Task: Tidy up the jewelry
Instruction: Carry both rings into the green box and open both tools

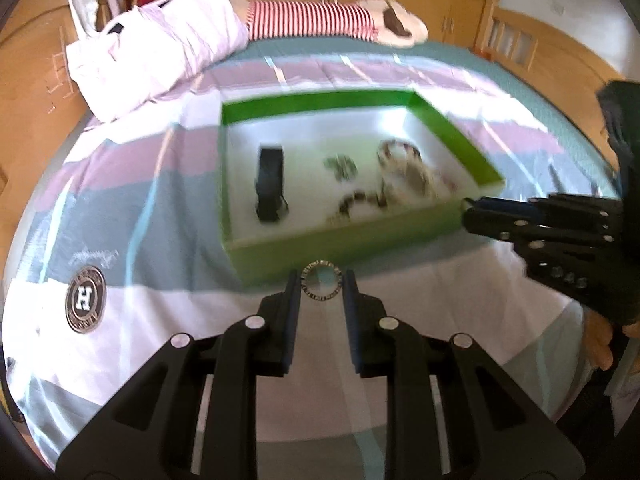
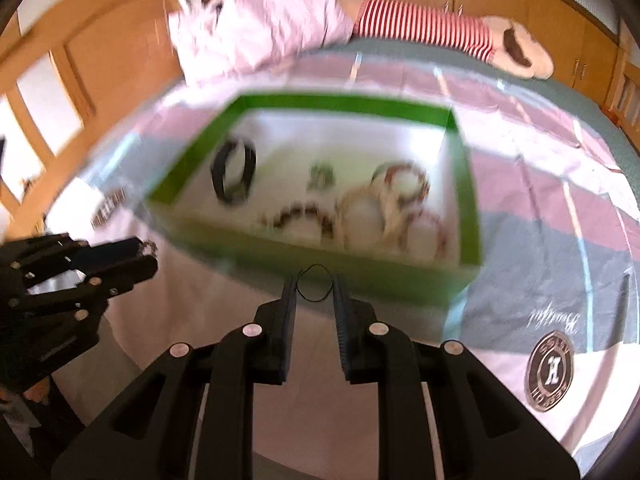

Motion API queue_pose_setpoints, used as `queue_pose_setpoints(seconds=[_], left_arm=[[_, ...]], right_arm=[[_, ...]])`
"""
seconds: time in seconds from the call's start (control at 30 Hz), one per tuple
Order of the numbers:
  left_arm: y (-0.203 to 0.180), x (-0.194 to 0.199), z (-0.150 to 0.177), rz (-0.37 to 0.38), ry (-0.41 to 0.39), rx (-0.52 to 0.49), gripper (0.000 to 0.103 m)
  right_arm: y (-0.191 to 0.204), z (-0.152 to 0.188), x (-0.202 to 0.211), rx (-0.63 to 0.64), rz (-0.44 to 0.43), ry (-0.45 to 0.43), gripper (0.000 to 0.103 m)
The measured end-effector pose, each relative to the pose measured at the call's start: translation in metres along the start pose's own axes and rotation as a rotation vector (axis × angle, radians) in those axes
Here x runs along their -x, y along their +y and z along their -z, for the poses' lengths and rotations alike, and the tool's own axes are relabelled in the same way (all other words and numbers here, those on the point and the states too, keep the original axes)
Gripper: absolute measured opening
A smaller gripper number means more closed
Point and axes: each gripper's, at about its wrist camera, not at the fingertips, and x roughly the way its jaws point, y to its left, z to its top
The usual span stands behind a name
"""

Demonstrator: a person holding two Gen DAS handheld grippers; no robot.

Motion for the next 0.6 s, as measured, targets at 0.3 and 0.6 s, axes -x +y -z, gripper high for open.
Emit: queue_pose_setpoints(seconds=[0.3,0.6], left_arm=[[0.005,-0.005,-0.038,0.032,-0.052,0.019,0.021],[-0.002,-0.048,-0.070,0.054,-0.030,0.045,0.021]], right_arm=[[-0.030,-0.031,-0.002,-0.088,0.023,-0.049,0.019],[-0.052,-0.059,-0.035,-0.143,0.066,-0.036,0.019]])
